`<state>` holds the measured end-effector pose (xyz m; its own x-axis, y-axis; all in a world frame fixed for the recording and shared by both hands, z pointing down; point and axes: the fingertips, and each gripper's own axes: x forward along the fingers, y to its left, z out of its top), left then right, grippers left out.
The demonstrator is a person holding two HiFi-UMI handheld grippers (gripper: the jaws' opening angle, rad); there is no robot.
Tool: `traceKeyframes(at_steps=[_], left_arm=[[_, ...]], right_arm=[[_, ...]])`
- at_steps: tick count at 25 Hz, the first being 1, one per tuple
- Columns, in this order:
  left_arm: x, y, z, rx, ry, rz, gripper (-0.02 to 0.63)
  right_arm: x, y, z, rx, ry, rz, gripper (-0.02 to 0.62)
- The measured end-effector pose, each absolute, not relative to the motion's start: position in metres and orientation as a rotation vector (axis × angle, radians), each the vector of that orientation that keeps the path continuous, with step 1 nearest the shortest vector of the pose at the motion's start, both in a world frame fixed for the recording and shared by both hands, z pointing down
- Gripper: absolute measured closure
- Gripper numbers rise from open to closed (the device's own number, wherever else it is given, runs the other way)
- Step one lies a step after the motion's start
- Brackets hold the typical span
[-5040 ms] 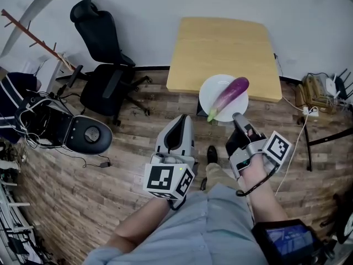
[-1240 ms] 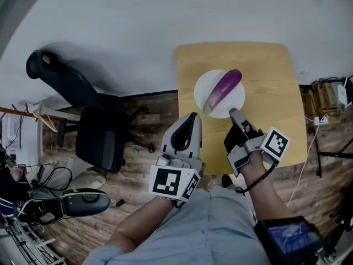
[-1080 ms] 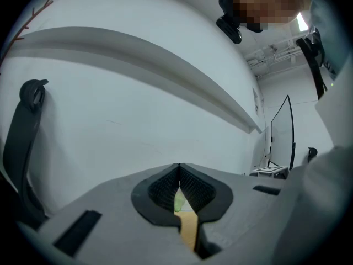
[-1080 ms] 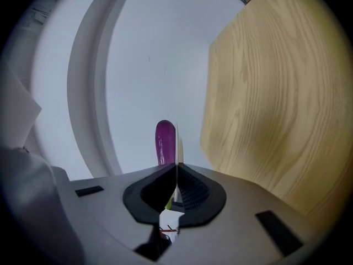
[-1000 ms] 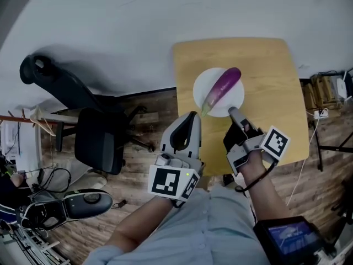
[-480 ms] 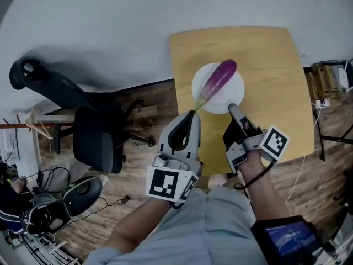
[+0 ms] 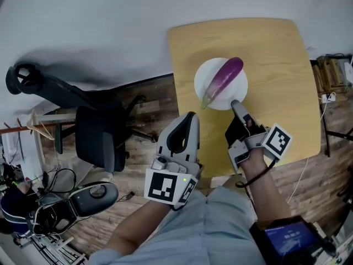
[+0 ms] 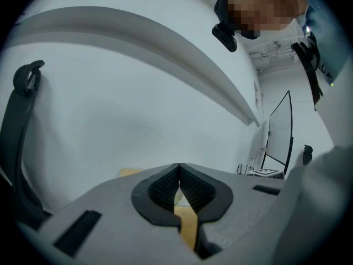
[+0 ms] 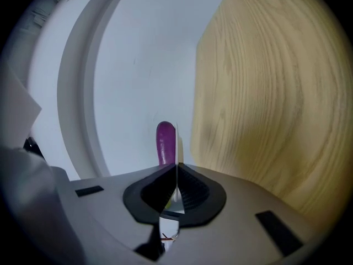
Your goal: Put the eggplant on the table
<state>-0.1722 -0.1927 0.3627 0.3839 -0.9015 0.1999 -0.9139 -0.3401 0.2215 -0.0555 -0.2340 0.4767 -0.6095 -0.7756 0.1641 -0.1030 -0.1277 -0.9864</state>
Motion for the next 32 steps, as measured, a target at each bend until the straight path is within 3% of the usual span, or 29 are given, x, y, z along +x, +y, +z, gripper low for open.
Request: traceKeyframes(at_steps=[32], left_arm=[[-0.155,-0.214,0.396,2.319,-1.562,0.131,0.6]], right_arm=[[-0.034,-0.249,0.527,-1.02,1.589,-1.812,0.588]])
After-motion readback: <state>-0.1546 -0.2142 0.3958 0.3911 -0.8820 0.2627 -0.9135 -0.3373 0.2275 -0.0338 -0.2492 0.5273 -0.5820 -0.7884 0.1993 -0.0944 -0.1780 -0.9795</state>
